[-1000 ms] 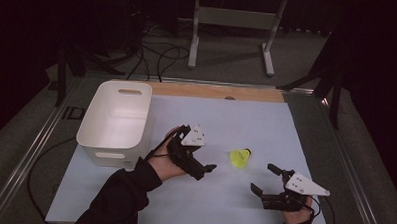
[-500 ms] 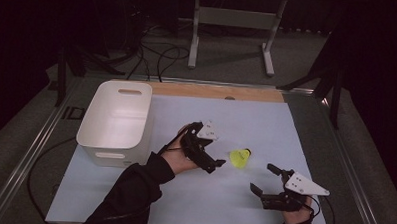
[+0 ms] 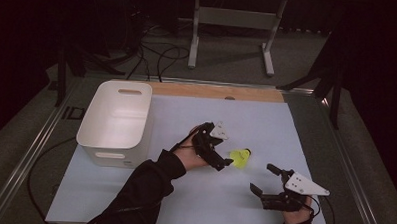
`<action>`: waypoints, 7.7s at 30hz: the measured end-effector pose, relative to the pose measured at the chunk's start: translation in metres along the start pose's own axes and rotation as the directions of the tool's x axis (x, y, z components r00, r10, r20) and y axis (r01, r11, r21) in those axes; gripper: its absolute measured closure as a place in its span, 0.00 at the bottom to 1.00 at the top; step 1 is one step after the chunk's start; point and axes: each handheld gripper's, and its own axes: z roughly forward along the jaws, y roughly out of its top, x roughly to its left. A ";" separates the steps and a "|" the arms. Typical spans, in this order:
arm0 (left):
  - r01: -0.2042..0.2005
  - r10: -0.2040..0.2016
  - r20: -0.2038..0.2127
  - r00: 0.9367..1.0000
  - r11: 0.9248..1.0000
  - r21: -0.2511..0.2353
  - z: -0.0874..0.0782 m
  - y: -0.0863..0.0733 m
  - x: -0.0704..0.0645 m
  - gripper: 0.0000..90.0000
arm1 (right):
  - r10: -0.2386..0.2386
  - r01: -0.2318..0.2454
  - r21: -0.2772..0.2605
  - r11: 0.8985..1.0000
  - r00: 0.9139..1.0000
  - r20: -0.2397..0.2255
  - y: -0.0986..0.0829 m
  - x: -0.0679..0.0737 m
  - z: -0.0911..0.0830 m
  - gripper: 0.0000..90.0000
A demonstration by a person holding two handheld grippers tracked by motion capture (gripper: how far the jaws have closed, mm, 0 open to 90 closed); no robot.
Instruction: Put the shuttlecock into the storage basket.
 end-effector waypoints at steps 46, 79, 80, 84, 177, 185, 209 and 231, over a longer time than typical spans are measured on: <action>-0.008 0.018 -0.043 0.999 0.975 0.220 0.086 0.008 0.009 0.58 | 0.011 -0.011 -0.004 1.000 1.000 -0.010 0.000 -0.001 0.000 0.10; -0.099 0.114 -0.038 0.993 0.955 0.281 0.056 0.016 0.006 1.00 | 0.016 -0.016 -0.009 1.000 1.000 -0.001 0.000 -0.002 -0.001 0.10; -0.103 0.118 -0.038 0.992 0.953 0.284 0.053 0.015 0.006 1.00 | 0.015 -0.015 -0.009 1.000 1.000 -0.001 0.000 -0.002 -0.001 0.10; -0.108 0.117 -0.017 0.993 0.956 0.274 0.041 0.012 0.007 1.00 | 0.013 -0.013 -0.011 1.000 1.000 0.001 0.001 -0.002 -0.002 0.10; -0.292 0.288 0.174 0.942 0.956 -0.001 -0.257 -0.024 0.060 0.99 | -0.003 0.003 -0.016 1.000 1.000 0.007 0.005 0.003 0.002 0.10; -0.278 0.272 0.154 0.950 0.961 0.015 -0.276 -0.035 0.069 0.99 | 0.002 -0.002 -0.018 1.000 1.000 0.005 0.006 0.003 0.002 0.10; -0.221 0.220 0.101 0.970 0.975 0.001 -0.317 -0.081 0.091 0.99 | -0.001 0.001 -0.010 1.000 1.000 0.012 0.006 0.003 0.003 0.10; -0.186 0.181 0.094 0.979 0.981 0.051 -0.279 -0.126 0.113 0.99 | -0.010 0.010 -0.010 1.000 1.000 0.011 0.007 0.004 0.002 0.10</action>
